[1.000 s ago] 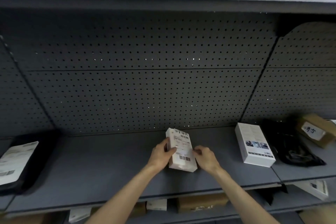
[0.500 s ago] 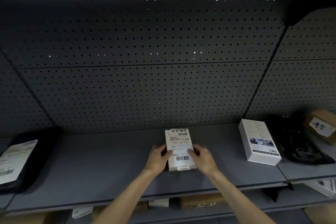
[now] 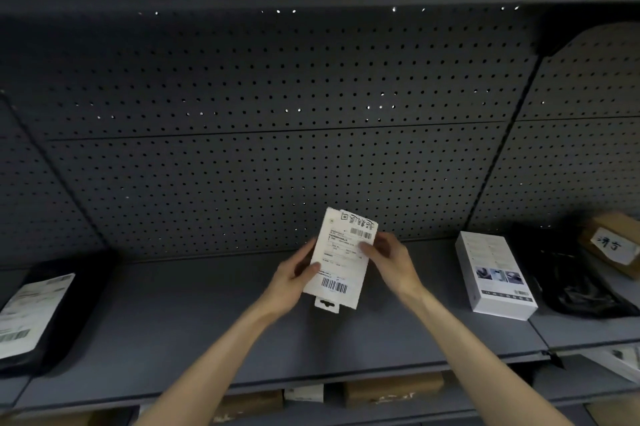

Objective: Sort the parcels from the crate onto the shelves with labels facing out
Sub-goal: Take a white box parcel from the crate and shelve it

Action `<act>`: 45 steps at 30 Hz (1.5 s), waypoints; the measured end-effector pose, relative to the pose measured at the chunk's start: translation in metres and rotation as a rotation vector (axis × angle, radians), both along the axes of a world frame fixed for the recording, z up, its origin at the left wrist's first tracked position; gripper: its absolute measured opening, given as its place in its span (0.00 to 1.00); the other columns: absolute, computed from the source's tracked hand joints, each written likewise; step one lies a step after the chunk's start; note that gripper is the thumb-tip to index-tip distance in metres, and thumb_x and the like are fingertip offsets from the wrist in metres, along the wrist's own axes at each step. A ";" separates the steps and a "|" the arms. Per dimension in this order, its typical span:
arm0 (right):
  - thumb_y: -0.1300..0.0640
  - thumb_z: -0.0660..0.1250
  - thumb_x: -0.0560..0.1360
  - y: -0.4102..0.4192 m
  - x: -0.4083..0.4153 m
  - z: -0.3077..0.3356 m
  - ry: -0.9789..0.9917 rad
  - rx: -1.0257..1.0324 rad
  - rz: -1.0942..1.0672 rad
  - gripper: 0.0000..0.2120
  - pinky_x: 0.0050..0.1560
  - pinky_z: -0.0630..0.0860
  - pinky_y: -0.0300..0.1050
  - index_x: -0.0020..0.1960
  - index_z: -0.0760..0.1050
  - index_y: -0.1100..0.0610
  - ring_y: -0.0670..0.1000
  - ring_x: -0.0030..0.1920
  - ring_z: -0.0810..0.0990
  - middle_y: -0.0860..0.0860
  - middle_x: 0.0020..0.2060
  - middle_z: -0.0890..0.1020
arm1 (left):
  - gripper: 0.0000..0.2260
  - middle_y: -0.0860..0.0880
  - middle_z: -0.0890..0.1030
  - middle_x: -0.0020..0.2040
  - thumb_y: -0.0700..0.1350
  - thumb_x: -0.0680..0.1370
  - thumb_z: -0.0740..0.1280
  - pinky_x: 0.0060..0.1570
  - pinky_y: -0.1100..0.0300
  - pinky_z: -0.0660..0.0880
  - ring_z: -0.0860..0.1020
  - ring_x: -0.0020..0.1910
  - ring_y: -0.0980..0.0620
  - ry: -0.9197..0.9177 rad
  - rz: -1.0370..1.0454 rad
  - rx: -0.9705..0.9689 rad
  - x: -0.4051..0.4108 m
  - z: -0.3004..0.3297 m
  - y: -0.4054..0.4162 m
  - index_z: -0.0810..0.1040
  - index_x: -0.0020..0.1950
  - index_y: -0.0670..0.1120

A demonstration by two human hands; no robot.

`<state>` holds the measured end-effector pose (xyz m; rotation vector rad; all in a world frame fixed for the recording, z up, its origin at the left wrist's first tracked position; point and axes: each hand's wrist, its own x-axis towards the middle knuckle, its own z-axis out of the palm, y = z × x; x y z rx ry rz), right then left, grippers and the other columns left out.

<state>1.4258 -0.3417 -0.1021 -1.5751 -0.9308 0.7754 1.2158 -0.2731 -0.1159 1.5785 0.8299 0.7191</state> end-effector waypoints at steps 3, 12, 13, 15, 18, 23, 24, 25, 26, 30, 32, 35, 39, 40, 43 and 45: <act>0.52 0.73 0.75 -0.004 0.009 0.018 0.051 -0.020 0.027 0.15 0.51 0.80 0.45 0.58 0.75 0.58 0.48 0.50 0.84 0.49 0.49 0.85 | 0.23 0.58 0.81 0.62 0.38 0.82 0.65 0.57 0.69 0.75 0.79 0.56 0.66 0.095 -0.119 0.001 -0.010 0.030 0.014 0.69 0.74 0.56; 0.55 0.71 0.76 -0.014 0.012 0.022 0.276 0.029 0.118 0.15 0.52 0.82 0.55 0.58 0.80 0.63 0.58 0.52 0.84 0.56 0.49 0.86 | 0.21 0.52 0.82 0.61 0.48 0.77 0.73 0.55 0.68 0.77 0.80 0.58 0.57 0.047 0.086 -0.011 -0.017 0.052 0.031 0.76 0.70 0.53; 0.56 0.71 0.76 -0.013 0.010 0.019 0.340 0.060 0.067 0.15 0.53 0.82 0.55 0.58 0.79 0.65 0.60 0.51 0.84 0.57 0.49 0.86 | 0.23 0.51 0.83 0.61 0.49 0.77 0.74 0.57 0.60 0.79 0.82 0.58 0.54 -0.035 0.155 -0.078 -0.015 0.044 0.028 0.75 0.70 0.52; 0.57 0.71 0.76 -0.009 0.003 0.012 0.470 0.098 -0.009 0.16 0.55 0.81 0.55 0.58 0.78 0.67 0.63 0.51 0.84 0.59 0.50 0.85 | 0.24 0.46 0.84 0.59 0.49 0.76 0.74 0.56 0.49 0.81 0.83 0.57 0.50 -0.171 0.244 -0.240 -0.010 0.027 0.017 0.73 0.70 0.46; 0.61 0.72 0.75 -0.007 -0.010 0.007 0.588 0.110 -0.053 0.16 0.58 0.79 0.57 0.58 0.76 0.70 0.65 0.51 0.84 0.62 0.51 0.85 | 0.23 0.42 0.84 0.57 0.46 0.76 0.74 0.53 0.48 0.82 0.84 0.55 0.46 -0.227 0.264 -0.394 0.003 0.006 -0.005 0.73 0.68 0.41; 0.63 0.71 0.75 -0.010 -0.032 -0.005 0.653 0.091 0.023 0.17 0.61 0.77 0.58 0.59 0.75 0.71 0.62 0.56 0.83 0.63 0.53 0.84 | 0.12 0.44 0.86 0.54 0.45 0.79 0.70 0.57 0.50 0.81 0.84 0.55 0.48 -0.226 0.195 -0.350 0.022 0.003 -0.025 0.80 0.60 0.41; 0.62 0.71 0.75 -0.011 -0.035 -0.007 0.643 0.088 0.045 0.16 0.61 0.77 0.58 0.60 0.76 0.69 0.61 0.57 0.82 0.62 0.54 0.84 | 0.12 0.44 0.86 0.53 0.45 0.80 0.70 0.57 0.50 0.81 0.84 0.55 0.47 -0.253 0.214 -0.342 0.024 0.006 -0.025 0.80 0.60 0.41; 0.62 0.71 0.75 -0.013 -0.037 -0.009 0.619 0.081 0.069 0.16 0.61 0.77 0.56 0.60 0.77 0.66 0.60 0.58 0.82 0.60 0.54 0.84 | 0.11 0.44 0.86 0.53 0.44 0.80 0.69 0.57 0.50 0.81 0.84 0.55 0.46 -0.278 0.243 -0.341 0.026 0.008 -0.024 0.80 0.60 0.40; 0.61 0.71 0.75 -0.015 -0.040 -0.009 0.588 0.067 0.092 0.16 0.60 0.78 0.55 0.61 0.78 0.63 0.59 0.58 0.82 0.58 0.55 0.84 | 0.11 0.44 0.86 0.52 0.43 0.80 0.69 0.57 0.50 0.81 0.85 0.54 0.45 -0.297 0.274 -0.343 0.027 0.009 -0.023 0.80 0.60 0.40; 0.57 0.71 0.75 -0.020 -0.038 -0.010 0.510 -0.005 0.149 0.17 0.62 0.77 0.56 0.62 0.78 0.61 0.60 0.56 0.82 0.57 0.53 0.85 | 0.08 0.44 0.87 0.52 0.40 0.82 0.66 0.53 0.53 0.82 0.85 0.52 0.44 -0.260 0.291 -0.272 0.025 0.017 -0.015 0.81 0.59 0.41; 0.56 0.70 0.76 -0.020 -0.030 -0.007 0.493 -0.005 0.108 0.16 0.61 0.78 0.55 0.61 0.77 0.62 0.60 0.53 0.84 0.58 0.52 0.85 | 0.08 0.46 0.87 0.52 0.40 0.83 0.65 0.49 0.55 0.82 0.85 0.51 0.48 -0.240 0.297 -0.227 0.020 0.022 -0.009 0.82 0.59 0.44; 0.55 0.69 0.77 -0.016 -0.017 0.001 0.442 0.027 0.048 0.14 0.56 0.80 0.53 0.58 0.77 0.62 0.59 0.51 0.84 0.58 0.50 0.85 | 0.10 0.52 0.87 0.51 0.41 0.83 0.64 0.52 0.56 0.82 0.85 0.50 0.55 -0.190 0.296 -0.155 0.011 0.026 -0.001 0.81 0.62 0.47; 0.57 0.68 0.78 -0.008 -0.015 0.011 0.337 0.063 0.079 0.10 0.55 0.79 0.53 0.58 0.79 0.59 0.58 0.53 0.84 0.56 0.51 0.86 | 0.12 0.52 0.86 0.56 0.43 0.84 0.63 0.64 0.50 0.77 0.83 0.58 0.52 -0.132 0.248 -0.078 0.007 0.025 0.000 0.80 0.65 0.47; 0.58 0.68 0.78 -0.006 -0.016 0.012 0.318 0.072 0.075 0.09 0.55 0.79 0.53 0.57 0.80 0.58 0.56 0.52 0.84 0.55 0.51 0.86 | 0.12 0.51 0.86 0.56 0.43 0.84 0.63 0.65 0.48 0.76 0.82 0.58 0.52 -0.135 0.251 -0.071 0.007 0.025 0.000 0.80 0.65 0.47; 0.59 0.68 0.78 -0.001 -0.018 0.013 0.291 0.083 0.057 0.07 0.55 0.79 0.54 0.55 0.80 0.57 0.53 0.50 0.84 0.54 0.50 0.86 | 0.11 0.52 0.85 0.56 0.42 0.84 0.63 0.66 0.47 0.75 0.82 0.58 0.53 -0.151 0.261 -0.065 0.006 0.026 0.000 0.80 0.64 0.49; 0.60 0.67 0.78 0.001 -0.020 0.013 0.280 0.090 0.055 0.06 0.55 0.80 0.54 0.55 0.80 0.57 0.52 0.50 0.84 0.53 0.49 0.86 | 0.11 0.53 0.86 0.56 0.42 0.84 0.62 0.66 0.48 0.75 0.83 0.57 0.55 -0.155 0.255 -0.067 0.004 0.027 0.000 0.81 0.62 0.52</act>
